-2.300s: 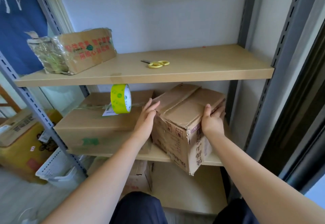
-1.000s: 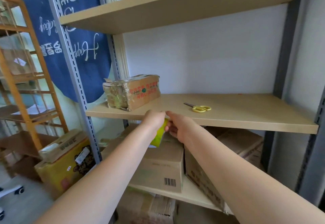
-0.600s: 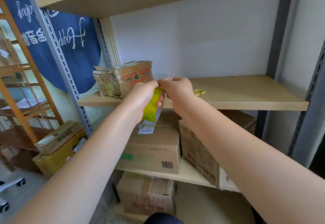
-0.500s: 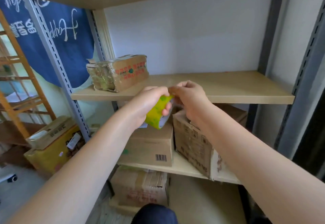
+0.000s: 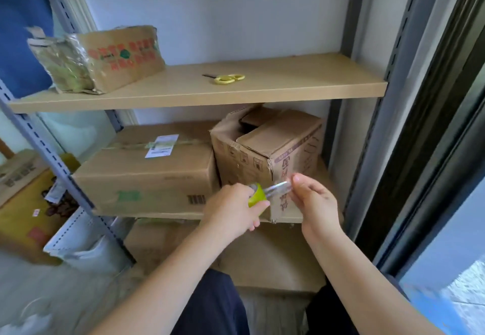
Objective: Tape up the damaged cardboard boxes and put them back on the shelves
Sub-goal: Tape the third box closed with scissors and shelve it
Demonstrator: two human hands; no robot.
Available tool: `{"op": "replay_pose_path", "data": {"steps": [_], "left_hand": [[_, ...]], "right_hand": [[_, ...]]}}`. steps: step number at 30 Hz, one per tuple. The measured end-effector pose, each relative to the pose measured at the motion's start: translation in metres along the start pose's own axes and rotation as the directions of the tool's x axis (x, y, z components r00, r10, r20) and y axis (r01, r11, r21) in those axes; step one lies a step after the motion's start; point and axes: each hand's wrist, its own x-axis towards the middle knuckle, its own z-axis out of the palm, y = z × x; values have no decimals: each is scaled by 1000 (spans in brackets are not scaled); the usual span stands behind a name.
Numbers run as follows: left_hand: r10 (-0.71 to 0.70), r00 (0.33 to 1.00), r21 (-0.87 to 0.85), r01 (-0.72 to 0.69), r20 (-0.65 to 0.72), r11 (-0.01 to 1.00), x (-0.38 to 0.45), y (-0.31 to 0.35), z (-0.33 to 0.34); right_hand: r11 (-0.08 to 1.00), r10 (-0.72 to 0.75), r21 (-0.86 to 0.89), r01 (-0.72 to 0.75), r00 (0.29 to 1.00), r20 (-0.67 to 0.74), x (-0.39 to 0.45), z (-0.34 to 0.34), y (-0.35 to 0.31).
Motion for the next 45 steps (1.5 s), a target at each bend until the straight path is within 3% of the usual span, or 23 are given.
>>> {"op": "replay_pose_path", "data": {"steps": [2, 4, 7, 9, 12, 14, 19, 23, 28, 32, 38, 40, 43, 45], "left_hand": [[-43, 989, 173, 67, -138, 983, 2, -9, 12], [8, 978, 336, 63, -206, 940, 6, -19, 20], [238, 952, 490, -116, -194, 864, 16, -32, 26], [263, 950, 495, -149, -168, 856, 19, -37, 28], [175, 944, 569, 18, -281, 822, 24, -42, 29], [146, 913, 567, 106, -381, 817, 30, -43, 30], [162, 889, 544, 111, -429, 831, 51, -38, 37], [129, 863, 493, 152, -489, 857, 67, -33, 42], [102, 839, 452, 181, -534, 873, 78, -31, 48], [61, 837, 415, 206, -544, 886, 83, -27, 51], [17, 817, 367, 241, -576, 898, 98, -30, 51], [10, 808, 351, 245, -589, 904, 102, -30, 49], [17, 796, 339, 238, -605, 910, 106, -31, 47], [19, 801, 336, 229, -598, 913, 109, -32, 47]], "right_hand": [[999, -4, 40, 5, 1000, -22, 7, -5, 13], [998, 4, 56, -4, 1000, -14, 14, -5, 25], [986, 37, 162, -38, 999, 11, 31, 1, 35], [984, 49, 169, -51, 999, 13, 42, 4, 38], [992, 38, 115, -40, 999, 27, 53, 1, 46], [988, 16, 152, -19, 1000, 24, 58, 0, 47], [982, -134, 128, 137, 990, -31, 68, 0, 42], [944, -329, -22, 328, 942, -72, 78, 9, 40], [799, -557, -319, 510, 828, -70, 94, 18, 47], [725, -600, -460, 512, 798, -56, 106, 20, 52], [577, -721, -642, 506, 684, -109, 104, 35, 56], [617, -690, -636, 464, 708, -153, 108, 36, 52], [729, -548, -584, 357, 815, -186, 120, 30, 42], [695, -579, -612, 378, 798, -164, 121, 26, 38]]}}
